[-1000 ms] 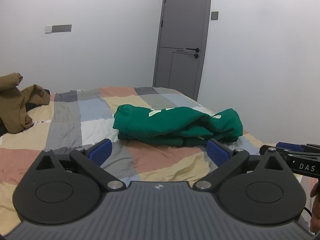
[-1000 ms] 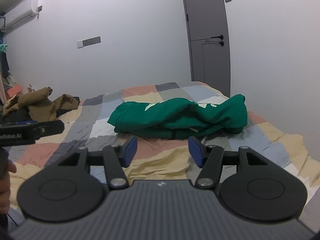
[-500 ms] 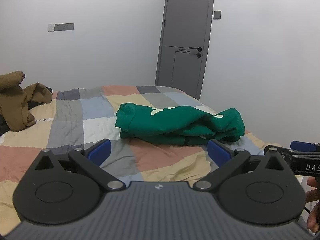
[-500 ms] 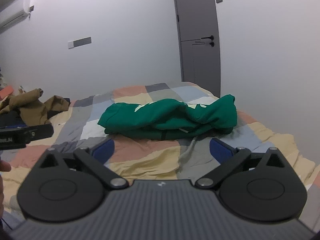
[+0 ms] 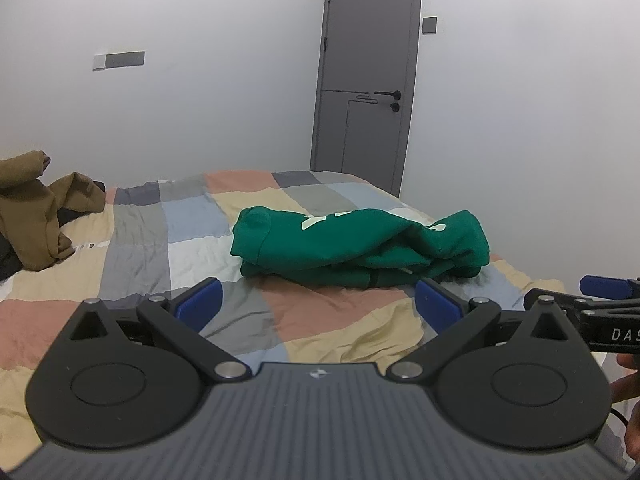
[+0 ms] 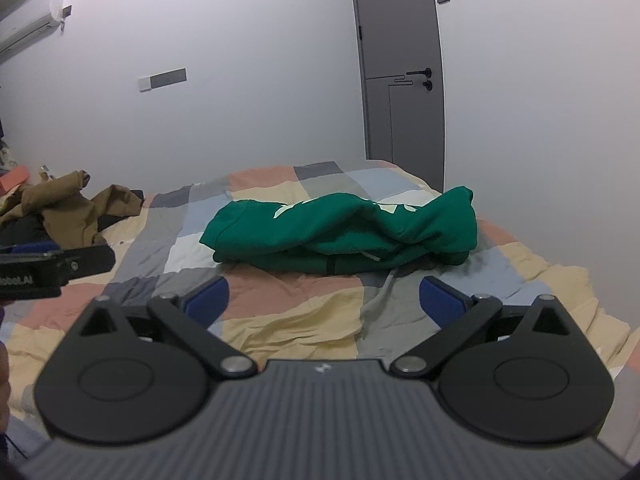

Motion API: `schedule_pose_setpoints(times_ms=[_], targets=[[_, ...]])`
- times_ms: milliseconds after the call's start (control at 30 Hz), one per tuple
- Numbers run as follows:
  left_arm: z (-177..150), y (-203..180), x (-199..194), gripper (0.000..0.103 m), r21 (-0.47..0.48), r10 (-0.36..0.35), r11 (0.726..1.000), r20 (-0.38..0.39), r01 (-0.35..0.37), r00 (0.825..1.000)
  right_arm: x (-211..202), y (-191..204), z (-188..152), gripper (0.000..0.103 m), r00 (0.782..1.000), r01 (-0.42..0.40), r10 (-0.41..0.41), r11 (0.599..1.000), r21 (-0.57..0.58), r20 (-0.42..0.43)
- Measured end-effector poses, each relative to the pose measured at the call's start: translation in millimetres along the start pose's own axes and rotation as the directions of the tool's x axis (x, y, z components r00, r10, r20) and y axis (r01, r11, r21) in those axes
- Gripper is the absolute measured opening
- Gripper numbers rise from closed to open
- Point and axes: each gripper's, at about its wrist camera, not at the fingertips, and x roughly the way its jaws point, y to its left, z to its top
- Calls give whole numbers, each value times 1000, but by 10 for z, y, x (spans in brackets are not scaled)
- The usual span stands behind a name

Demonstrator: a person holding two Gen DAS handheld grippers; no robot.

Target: Fold large clothes

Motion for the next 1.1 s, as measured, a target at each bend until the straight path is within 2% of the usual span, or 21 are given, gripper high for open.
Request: schedule_pose_setpoints(times_ms=[1100], targets=[[13, 3, -149, 103, -13, 17, 1000, 31, -16, 999, -74, 13, 17, 103, 1000, -5, 5, 1000, -3, 1]])
